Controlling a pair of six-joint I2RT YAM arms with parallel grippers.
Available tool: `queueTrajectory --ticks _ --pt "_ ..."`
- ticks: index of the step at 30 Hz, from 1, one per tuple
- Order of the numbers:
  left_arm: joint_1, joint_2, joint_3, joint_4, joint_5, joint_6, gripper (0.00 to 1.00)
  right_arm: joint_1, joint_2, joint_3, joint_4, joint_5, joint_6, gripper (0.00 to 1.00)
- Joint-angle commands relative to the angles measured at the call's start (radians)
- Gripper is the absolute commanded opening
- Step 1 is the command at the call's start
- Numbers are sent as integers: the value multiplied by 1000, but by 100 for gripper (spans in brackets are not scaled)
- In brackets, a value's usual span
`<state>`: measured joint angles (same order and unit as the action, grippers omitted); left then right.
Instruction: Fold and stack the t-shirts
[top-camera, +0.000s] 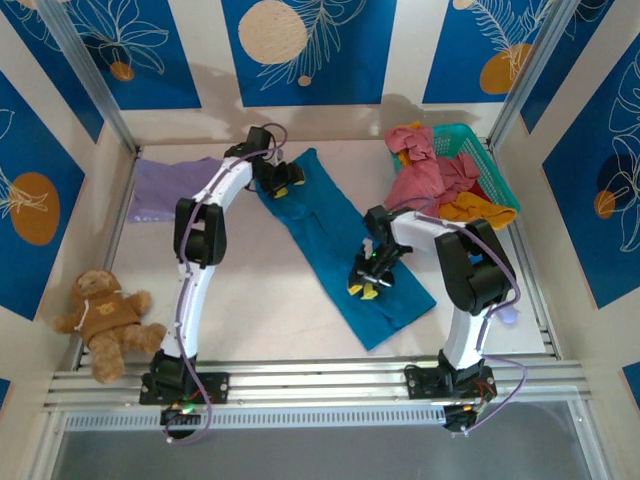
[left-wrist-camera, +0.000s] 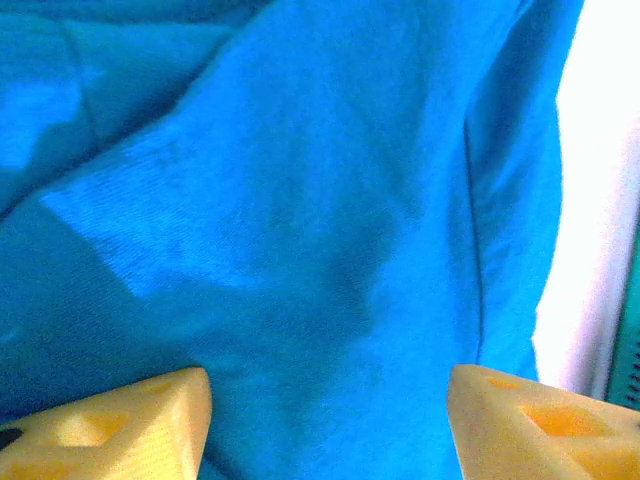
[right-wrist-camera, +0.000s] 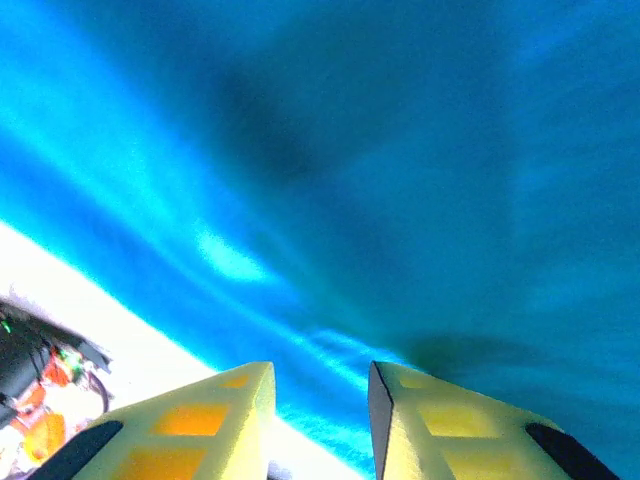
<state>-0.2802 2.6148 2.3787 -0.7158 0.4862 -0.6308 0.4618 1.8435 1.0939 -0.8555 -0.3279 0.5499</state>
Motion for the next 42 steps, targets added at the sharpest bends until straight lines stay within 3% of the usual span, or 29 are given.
queueTrajectory --ticks 1,5,10,14,17,25,32,39,42 --pt "-11 39 94 1 68 -42 65 80 -6 33 -10 -79 54 33" --pt "-18 -40 84 -24 -7 8 66 116 -17 75 -3 -108 88 33" --pt "-29 -230 -118 9 -111 48 67 90 -58 126 -86 42 73 33" --pt "-29 -353 -294 91 -127 47 67 39 -67 141 -145 190 21 35" --pt "-27 -417 -363 103 -135 64 68 -8 -49 127 -142 224 -28 40" --pt "5 -499 -437 47 -148 115 69 -36 40 116 -77 105 -68 56" --pt "35 -530 -456 18 -144 126 70 61 140 153 -53 16 -19 57" --pt "28 -471 -397 -53 -120 137 72 167 217 241 31 -215 91 56" --pt "26 -460 -411 -43 -121 128 72 197 218 302 51 -223 147 56"
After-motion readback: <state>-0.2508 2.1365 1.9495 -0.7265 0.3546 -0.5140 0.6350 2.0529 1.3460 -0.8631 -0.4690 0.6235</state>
